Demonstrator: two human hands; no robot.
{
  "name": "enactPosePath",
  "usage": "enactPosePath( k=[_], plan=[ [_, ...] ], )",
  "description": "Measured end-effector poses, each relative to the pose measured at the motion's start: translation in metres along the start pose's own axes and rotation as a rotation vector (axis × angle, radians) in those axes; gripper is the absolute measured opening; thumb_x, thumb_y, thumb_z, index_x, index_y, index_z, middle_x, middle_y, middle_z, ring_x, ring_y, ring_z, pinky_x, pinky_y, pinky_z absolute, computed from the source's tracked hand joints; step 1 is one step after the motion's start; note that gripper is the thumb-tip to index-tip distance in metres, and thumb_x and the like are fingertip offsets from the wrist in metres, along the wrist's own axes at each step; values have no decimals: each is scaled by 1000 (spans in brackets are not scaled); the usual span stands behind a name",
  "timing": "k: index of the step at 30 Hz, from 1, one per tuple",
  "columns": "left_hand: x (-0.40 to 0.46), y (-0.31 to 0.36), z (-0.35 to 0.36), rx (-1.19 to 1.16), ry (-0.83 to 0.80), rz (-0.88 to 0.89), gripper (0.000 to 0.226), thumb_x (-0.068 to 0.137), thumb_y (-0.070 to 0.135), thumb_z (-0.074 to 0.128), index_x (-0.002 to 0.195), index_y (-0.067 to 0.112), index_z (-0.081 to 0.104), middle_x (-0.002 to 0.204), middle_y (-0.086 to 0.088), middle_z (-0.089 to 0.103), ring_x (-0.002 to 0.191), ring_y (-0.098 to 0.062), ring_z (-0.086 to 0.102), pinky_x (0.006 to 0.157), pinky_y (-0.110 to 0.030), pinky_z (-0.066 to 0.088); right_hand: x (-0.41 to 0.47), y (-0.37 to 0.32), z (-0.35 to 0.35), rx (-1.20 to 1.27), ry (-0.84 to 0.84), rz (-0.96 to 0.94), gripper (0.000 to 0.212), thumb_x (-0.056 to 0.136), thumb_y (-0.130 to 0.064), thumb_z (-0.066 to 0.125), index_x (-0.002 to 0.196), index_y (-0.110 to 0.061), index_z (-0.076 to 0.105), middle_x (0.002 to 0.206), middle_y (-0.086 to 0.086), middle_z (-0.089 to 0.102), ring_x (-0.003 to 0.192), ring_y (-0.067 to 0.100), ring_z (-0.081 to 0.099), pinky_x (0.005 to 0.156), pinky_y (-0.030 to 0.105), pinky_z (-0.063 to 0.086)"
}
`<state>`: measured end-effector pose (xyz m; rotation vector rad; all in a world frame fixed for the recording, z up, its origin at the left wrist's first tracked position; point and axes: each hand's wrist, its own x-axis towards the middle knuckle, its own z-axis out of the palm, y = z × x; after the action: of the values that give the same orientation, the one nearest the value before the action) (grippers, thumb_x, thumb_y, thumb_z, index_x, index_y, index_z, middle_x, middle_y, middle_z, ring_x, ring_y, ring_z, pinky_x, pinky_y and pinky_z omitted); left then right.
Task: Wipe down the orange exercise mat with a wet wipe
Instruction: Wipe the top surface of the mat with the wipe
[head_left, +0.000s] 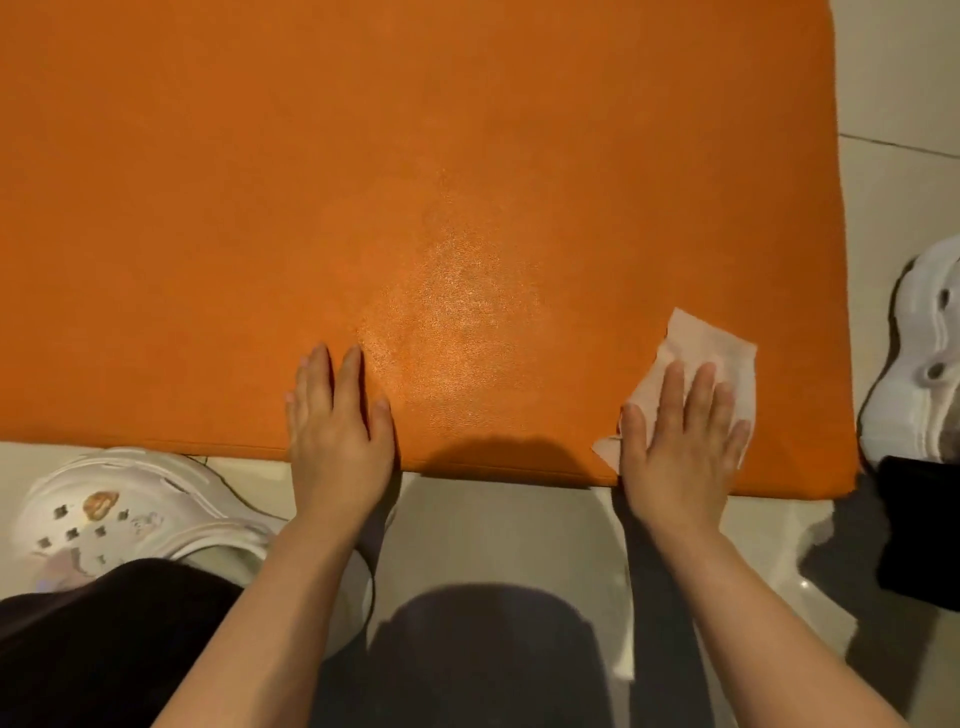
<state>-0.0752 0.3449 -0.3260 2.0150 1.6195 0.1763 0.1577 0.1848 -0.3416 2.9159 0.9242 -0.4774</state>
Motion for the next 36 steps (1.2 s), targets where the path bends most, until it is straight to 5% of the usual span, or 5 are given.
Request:
enactPosePath(
  k=[11,15,19,25,36],
  plan=[
    [-49,28,-22,-174,-125,-10,54,100,22,46,152,16,34,160,-7,27,148,-20,22,113,-22,15,-34,-102,27,-67,-1,-1011,53,106,-39,17,154,-21,30,161,6,25,149,25,20,117,49,20],
    [-44,33,-27,-144,-179,15,53,100,12,49,151,16,35,156,-7,32,144,-22,30,114,-28,23,-6,-26,13,-88,21,-782,55,106,-44,6,155,-23,19,162,6,17,150,26,17,119,44,9],
    [-53,53,-37,-163,-214,66,48,100,14,51,147,17,42,147,-3,43,133,-18,44,99,-19,30,-9,13,-9,59,30,-583,44,103,-27,43,146,-18,46,155,8,36,144,29,31,116,41,28],
    [-83,98,-64,-166,-344,204,45,102,26,50,147,24,42,146,5,44,111,3,42,86,-14,31,-14,-8,-83,4,-231,-385,22,105,-24,35,108,-22,56,122,6,63,99,25,61,61,31,40],
    [-134,189,-160,-646,-476,276,12,93,17,66,103,23,67,108,2,67,104,-9,60,91,-29,48,-124,2,-270,749,-351,-612,27,105,-30,40,93,-25,64,88,-8,60,75,4,52,69,26,39]
  ],
)
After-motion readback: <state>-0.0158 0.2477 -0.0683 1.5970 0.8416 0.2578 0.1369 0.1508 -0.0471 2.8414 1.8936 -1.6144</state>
